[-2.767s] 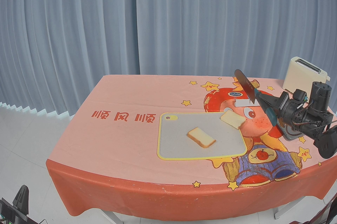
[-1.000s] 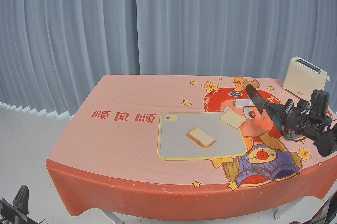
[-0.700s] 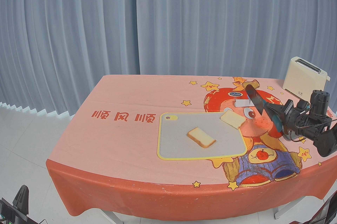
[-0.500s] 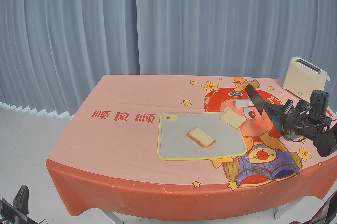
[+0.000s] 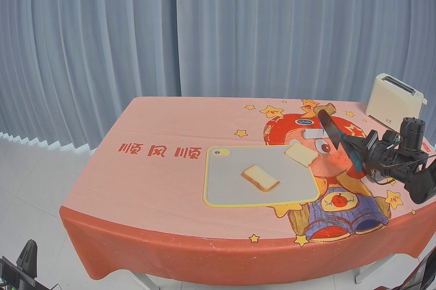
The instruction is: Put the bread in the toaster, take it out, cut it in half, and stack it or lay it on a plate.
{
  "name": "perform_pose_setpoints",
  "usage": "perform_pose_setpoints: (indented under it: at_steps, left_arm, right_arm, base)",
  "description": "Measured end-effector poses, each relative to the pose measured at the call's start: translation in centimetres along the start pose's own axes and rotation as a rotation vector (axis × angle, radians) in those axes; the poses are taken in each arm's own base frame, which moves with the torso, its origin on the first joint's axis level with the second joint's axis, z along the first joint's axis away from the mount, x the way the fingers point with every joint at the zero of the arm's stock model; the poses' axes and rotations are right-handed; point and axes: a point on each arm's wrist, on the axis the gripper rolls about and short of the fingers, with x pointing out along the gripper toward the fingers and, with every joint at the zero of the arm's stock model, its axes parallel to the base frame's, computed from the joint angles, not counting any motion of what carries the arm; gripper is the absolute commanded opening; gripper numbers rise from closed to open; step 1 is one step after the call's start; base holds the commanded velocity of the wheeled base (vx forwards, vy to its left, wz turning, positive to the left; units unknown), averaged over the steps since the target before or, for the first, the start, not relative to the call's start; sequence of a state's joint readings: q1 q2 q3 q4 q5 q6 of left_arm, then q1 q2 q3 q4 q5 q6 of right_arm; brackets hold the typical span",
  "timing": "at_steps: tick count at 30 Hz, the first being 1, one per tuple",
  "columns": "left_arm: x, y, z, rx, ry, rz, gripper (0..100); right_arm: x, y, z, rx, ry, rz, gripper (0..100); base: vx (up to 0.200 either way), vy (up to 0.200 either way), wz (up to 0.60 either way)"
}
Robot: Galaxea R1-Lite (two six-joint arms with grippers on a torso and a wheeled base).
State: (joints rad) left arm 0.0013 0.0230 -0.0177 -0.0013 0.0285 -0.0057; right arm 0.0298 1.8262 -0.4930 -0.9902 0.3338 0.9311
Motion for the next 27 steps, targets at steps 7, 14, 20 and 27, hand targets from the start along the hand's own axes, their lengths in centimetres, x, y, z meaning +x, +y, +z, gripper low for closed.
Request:
perform_pose_setpoints:
  at_steps: [7, 14, 20, 27]
  left_arm:
    - [0.00, 0.00, 0.00, 0.000, 0.000, 0.000, 0]
    - [0.00, 0.00, 0.00, 0.000, 0.000, 0.000, 0]
    - [0.00, 0.00, 0.00, 0.000, 0.000, 0.000, 0]
    - [0.00, 0.00, 0.00, 0.000, 0.000, 0.000, 0]
  right_arm:
    - [-0.09, 0.14, 0.05, -0.002, -0.004, 0.004, 0]
    - [-0.12, 0.24, 0.12, -0.004, -0.008, 0.008, 0]
    - [-0.07, 0.18, 0.12, -0.003, -0.007, 0.007, 0]
    - [-0.07, 0.08, 0.36, -0.001, -0.015, 0.004, 0]
  base:
    - [0.000, 0.000, 0.00]
    - [0.000, 0.000, 0.00]
    - [0.000, 0.000, 0.00]
    - [0.000, 0.000, 0.00]
